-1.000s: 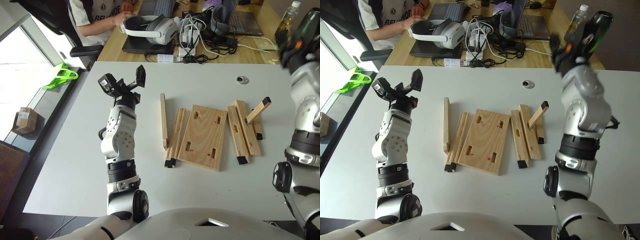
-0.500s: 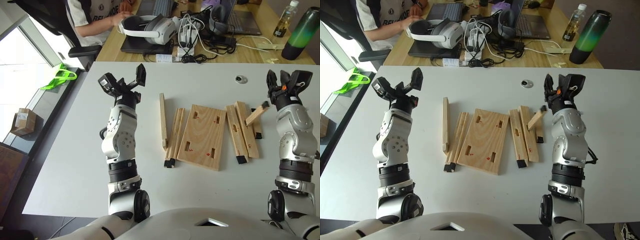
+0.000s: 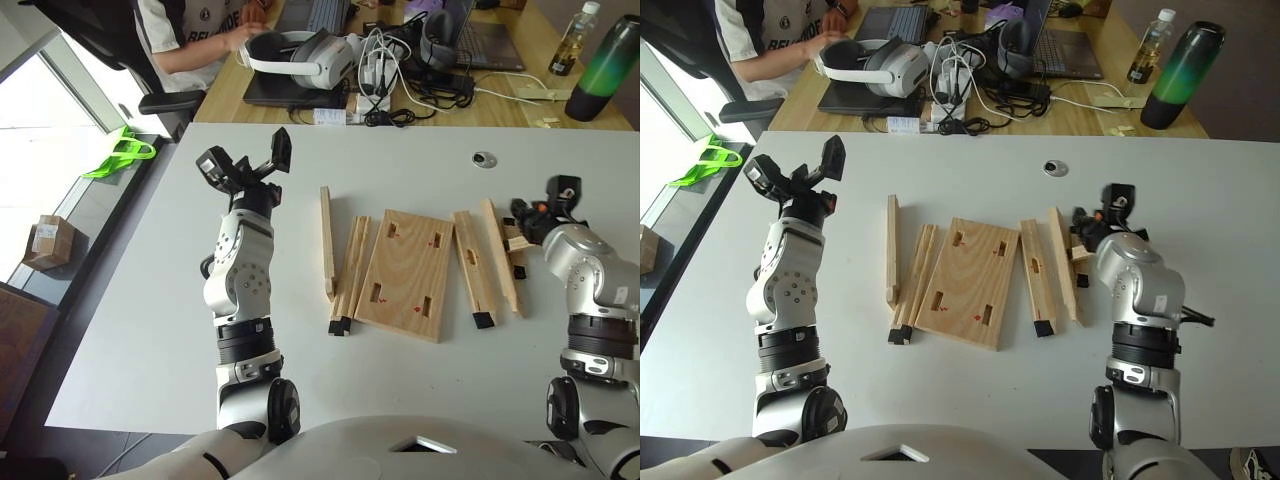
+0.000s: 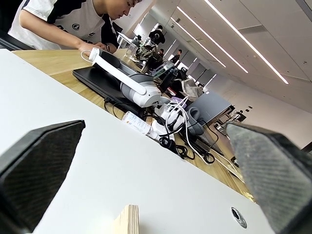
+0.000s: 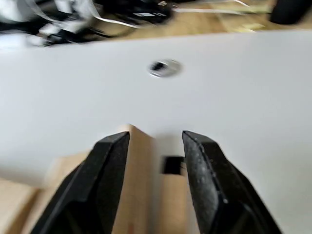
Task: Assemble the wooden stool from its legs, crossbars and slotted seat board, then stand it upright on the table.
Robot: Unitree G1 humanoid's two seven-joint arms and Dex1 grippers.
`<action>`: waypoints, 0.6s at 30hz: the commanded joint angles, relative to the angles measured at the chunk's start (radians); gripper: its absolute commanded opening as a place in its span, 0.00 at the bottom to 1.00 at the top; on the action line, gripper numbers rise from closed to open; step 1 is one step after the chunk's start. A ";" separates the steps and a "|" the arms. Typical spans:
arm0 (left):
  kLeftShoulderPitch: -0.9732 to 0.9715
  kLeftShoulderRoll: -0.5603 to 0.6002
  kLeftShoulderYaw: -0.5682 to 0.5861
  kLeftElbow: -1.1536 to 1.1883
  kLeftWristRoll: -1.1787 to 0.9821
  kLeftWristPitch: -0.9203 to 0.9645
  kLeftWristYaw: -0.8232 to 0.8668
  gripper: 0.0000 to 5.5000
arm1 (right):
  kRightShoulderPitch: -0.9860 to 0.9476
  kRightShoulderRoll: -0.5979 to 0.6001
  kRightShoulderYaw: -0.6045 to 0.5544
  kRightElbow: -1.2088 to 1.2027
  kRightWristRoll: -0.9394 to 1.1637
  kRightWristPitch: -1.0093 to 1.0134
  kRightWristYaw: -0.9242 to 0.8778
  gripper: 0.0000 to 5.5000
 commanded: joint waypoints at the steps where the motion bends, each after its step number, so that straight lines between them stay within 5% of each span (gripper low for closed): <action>1: 0.002 0.001 0.003 0.000 -0.005 -0.007 0.002 0.98 | -0.005 -0.025 0.063 -0.033 -0.053 -0.066 0.045 0.36; 10: -0.002 -0.011 0.002 0.013 -0.011 -0.030 0.002 0.98 | -0.092 -0.037 0.155 0.033 -0.080 0.162 0.106 0.36; 18: 0.006 -0.024 0.010 0.003 -0.029 -0.042 0.008 0.98 | -0.090 0.003 0.081 0.072 -0.042 0.349 0.109 0.33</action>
